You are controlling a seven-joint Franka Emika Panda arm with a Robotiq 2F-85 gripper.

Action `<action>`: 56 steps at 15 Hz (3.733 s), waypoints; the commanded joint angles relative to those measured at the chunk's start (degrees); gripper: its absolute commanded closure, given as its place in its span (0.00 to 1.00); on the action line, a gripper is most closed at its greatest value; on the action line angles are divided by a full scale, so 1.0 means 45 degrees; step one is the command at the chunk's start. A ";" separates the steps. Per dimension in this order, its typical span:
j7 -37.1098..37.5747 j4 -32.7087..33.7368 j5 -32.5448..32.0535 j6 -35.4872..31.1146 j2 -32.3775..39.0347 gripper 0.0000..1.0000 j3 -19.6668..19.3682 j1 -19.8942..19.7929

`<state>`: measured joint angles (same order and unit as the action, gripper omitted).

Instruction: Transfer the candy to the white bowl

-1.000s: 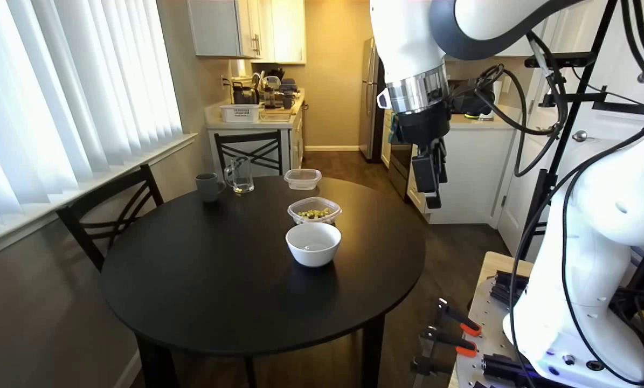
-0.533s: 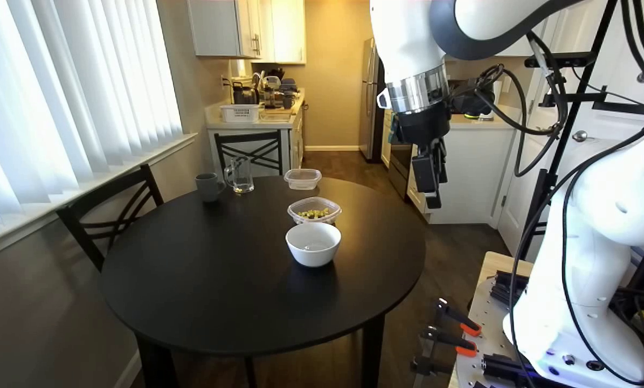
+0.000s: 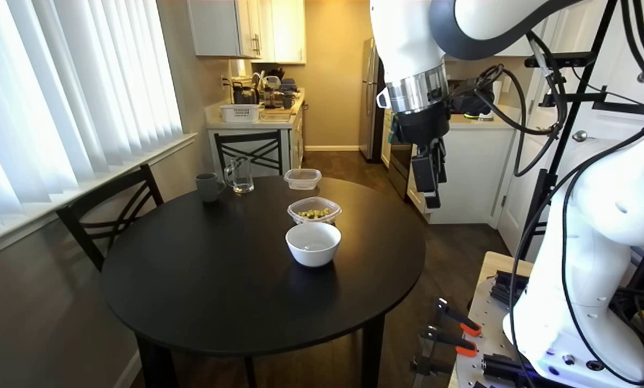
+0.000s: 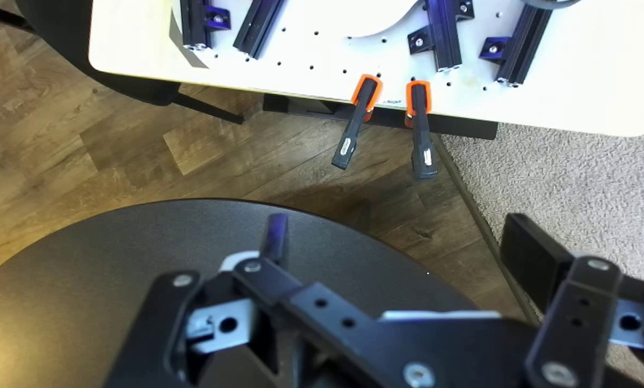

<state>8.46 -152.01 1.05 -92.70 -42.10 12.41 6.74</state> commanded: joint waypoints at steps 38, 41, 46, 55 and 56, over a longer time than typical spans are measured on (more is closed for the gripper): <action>0.1708 1.2243 -0.0553 -0.9032 1.5984 0.00 -0.3828 -0.1204; 0.1666 1.4311 -0.0891 -0.8283 1.7796 0.00 -0.4230 -0.1119; 0.1441 1.7174 -0.1063 -0.6875 2.0189 0.00 -0.4550 -0.1231; 0.0915 2.1419 -0.0762 -0.2895 2.2977 0.00 -0.4314 -0.1976; 0.0750 2.1774 -0.0736 -0.2602 2.3175 0.00 -0.4242 -0.2039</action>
<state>14.08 -60.72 -2.45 -109.22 58.61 -8.00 -0.99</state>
